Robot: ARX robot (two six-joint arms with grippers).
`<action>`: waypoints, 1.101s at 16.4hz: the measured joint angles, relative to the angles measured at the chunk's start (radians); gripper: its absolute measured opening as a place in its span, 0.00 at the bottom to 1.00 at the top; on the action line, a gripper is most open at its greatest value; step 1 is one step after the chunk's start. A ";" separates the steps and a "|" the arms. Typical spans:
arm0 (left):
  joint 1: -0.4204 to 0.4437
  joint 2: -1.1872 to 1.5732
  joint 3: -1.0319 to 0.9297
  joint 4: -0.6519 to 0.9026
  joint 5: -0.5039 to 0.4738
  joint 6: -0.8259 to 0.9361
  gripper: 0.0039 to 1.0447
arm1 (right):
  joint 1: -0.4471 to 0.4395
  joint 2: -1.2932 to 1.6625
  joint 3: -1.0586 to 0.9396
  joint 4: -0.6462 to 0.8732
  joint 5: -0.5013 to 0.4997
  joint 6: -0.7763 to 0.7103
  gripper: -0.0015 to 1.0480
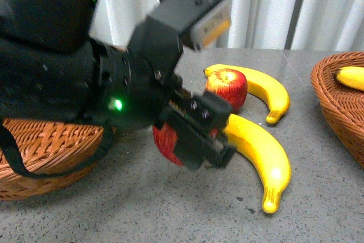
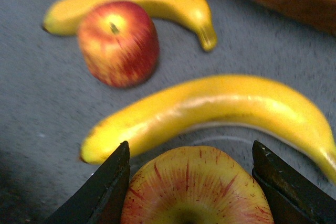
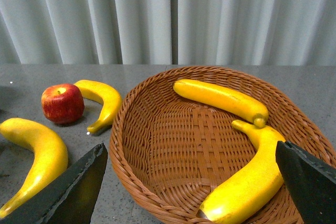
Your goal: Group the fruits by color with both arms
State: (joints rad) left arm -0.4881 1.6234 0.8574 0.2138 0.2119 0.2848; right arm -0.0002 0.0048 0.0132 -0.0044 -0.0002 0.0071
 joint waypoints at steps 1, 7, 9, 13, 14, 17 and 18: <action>0.019 -0.051 0.007 0.013 -0.023 -0.035 0.59 | 0.000 0.000 0.000 0.000 0.000 0.000 0.94; 0.347 -0.193 -0.060 -0.067 -0.235 -0.452 0.59 | 0.000 0.000 0.000 0.000 0.000 0.000 0.94; 0.365 -0.147 -0.078 -0.047 -0.234 -0.489 0.59 | 0.000 0.000 0.000 0.000 0.000 0.000 0.94; 0.351 -0.108 -0.080 -0.068 -0.269 -0.502 0.79 | 0.000 0.000 0.000 0.000 0.000 0.000 0.94; 0.336 -0.142 -0.088 -0.071 -0.300 -0.498 0.91 | 0.000 0.000 0.000 0.000 0.000 0.000 0.94; 0.185 -0.322 -0.071 -0.063 -0.353 -0.443 0.94 | 0.000 0.000 0.000 0.000 0.000 0.000 0.94; 0.139 -0.323 -0.044 -0.004 -0.344 -0.408 0.94 | 0.000 0.000 0.000 0.000 0.000 0.000 0.94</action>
State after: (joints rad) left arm -0.3492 1.3006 0.8131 0.2096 -0.1326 -0.1230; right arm -0.0002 0.0048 0.0132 -0.0044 -0.0002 0.0071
